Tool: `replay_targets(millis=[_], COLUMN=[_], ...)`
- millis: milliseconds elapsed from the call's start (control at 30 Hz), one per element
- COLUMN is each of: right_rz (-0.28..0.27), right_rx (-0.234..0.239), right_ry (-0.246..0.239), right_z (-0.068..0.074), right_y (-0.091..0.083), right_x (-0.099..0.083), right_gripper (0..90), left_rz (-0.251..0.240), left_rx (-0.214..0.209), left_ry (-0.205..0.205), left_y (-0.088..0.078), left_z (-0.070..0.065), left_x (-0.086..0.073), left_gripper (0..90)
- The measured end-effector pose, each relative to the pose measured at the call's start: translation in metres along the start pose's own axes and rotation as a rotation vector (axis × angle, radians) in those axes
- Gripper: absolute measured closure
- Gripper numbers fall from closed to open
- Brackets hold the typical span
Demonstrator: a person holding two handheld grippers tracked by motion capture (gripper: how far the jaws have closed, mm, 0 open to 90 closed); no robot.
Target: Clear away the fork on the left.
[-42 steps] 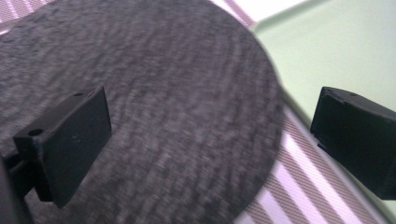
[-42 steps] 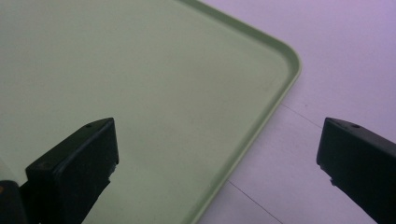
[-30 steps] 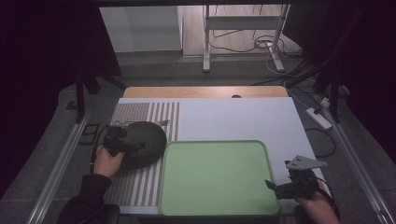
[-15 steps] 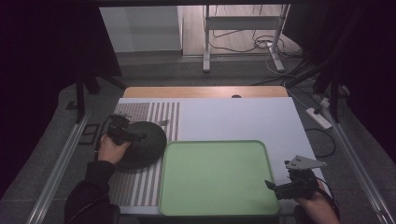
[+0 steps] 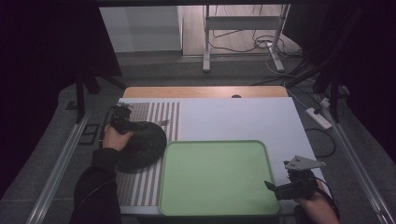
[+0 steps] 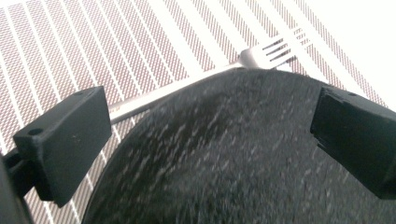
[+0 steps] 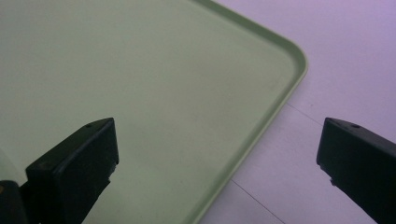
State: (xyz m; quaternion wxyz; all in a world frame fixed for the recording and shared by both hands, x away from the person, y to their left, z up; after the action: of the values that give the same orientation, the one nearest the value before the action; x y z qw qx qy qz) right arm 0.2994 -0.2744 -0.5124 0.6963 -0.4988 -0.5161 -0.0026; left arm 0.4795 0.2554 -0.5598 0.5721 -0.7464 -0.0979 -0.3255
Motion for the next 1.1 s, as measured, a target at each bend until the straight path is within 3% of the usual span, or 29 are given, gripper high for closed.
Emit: replay_targets(millis=[100, 433, 567, 600, 700, 733, 767, 867, 900, 933, 1100], right_rz=[0.003, 0.005, 0.005, 0.005, 0.007, 0.010, 0.010, 0.010, 0.011, 0.012, 0.013], right_rx=[0.003, 0.009, 0.011, 0.013, 0.016, 0.014, 0.014, 0.016, 0.017, 0.018, 0.021], right_ry=[-0.004, -0.013, -0.019, -0.021, -0.022, -0.026, -0.026, -0.031, -0.032, -0.035, -0.037], right_z=[0.000, 0.001, 0.002, 0.002, 0.002, 0.003, 0.003, 0.003, 0.003, 0.003, 0.004], right_y=[0.000, 0.001, 0.001, 0.001, 0.001, 0.001, 0.001, 0.001, 0.001, 0.001, 0.001], right_x=[0.000, 0.000, 0.000, 0.000, 0.000, 0.000, 0.000, 0.000, 0.000, -0.001, -0.001], right_gripper=[0.0, 0.0, 0.0, 0.0, 0.0, 0.0, 0.0, 0.0, 0.0, 0.0, 0.0], left_rz=[-0.007, 0.016, 0.014, 0.012, 0.023, 0.030, 0.038, 0.057, 0.069, 0.093, 0.159], left_rx=[-0.030, 0.000, 0.028, 0.043, 0.048, 0.075, 0.094, 0.132, 0.148, 0.171, 0.223], left_ry=[-0.022, -0.017, -0.002, 0.003, 0.008, 0.004, 0.000, -0.010, -0.013, -0.007, 0.015], left_y=[0.003, 0.016, 0.018, 0.017, 0.017, 0.017, 0.017, 0.017, 0.018, 0.020, 0.027], left_z=[0.002, 0.010, 0.014, 0.016, 0.020, 0.023, 0.027, 0.038, 0.043, 0.051, 0.064], left_x=[0.003, 0.016, 0.022, 0.023, 0.024, 0.024, 0.024, 0.021, 0.019, 0.016, 0.006], left_gripper=[0.0, 0.3, 7.7, 19.9, 42.3, 51.5, 51.5, 81.0, 86.4, 88.8, 88.8])
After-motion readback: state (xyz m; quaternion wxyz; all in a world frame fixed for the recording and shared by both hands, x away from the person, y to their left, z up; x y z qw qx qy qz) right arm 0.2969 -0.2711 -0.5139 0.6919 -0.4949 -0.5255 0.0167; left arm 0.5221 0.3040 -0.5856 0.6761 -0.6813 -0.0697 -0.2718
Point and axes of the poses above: each handheld gripper's, and its own axes: y roughly forward along the jaws, x roughly out of its top, z roughly to its left, the point moved 7 cm from there along y, roughly forward along the jaws, and after that the axes turned 3 degrees about x, right-handed, at the moved point
